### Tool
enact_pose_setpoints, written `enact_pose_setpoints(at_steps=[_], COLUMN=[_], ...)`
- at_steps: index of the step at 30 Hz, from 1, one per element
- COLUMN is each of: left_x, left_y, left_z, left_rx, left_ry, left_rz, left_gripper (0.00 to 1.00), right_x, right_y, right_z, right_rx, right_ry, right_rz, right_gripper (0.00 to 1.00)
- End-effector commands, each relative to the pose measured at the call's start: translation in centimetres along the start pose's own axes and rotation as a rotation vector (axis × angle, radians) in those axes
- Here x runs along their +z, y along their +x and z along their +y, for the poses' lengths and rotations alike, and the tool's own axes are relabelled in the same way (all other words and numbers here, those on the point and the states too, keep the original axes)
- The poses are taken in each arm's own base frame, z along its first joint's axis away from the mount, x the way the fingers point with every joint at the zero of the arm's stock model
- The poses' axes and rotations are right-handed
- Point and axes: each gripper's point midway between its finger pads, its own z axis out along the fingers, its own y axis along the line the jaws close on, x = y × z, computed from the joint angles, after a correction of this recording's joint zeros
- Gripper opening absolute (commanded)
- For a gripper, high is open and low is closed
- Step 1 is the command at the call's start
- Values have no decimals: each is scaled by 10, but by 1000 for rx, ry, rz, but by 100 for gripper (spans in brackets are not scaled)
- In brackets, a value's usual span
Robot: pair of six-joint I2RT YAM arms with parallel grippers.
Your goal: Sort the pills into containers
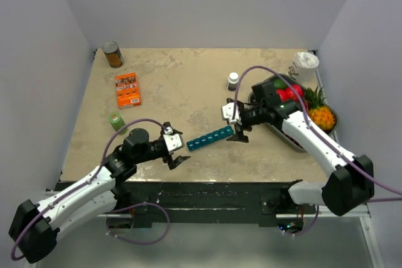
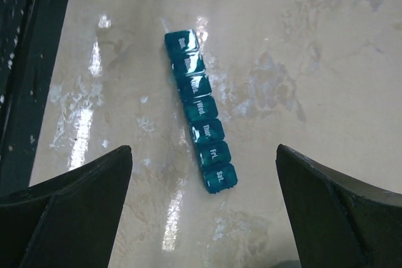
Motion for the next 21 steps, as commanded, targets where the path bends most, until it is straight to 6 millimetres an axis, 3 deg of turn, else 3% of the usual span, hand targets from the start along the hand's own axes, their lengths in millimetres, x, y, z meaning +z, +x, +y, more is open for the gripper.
enact_pose_setpoints(at_steps=[1,8,21], left_x=[16,46,88], left_y=[-8,35,65], left_z=[5,16,21], left_rx=[206,233,247], left_ry=[43,59,84], left_rz=[-42,133,284], left_gripper=[96,93,82], right_x=[35,55,58], right_y=[25,19,28], right_z=[-3,-15,0], right_rx=[-196,-126,-69], right_ry=[-75,-70,-78], right_rz=[44,-30,-53], right_gripper=[99,99,99])
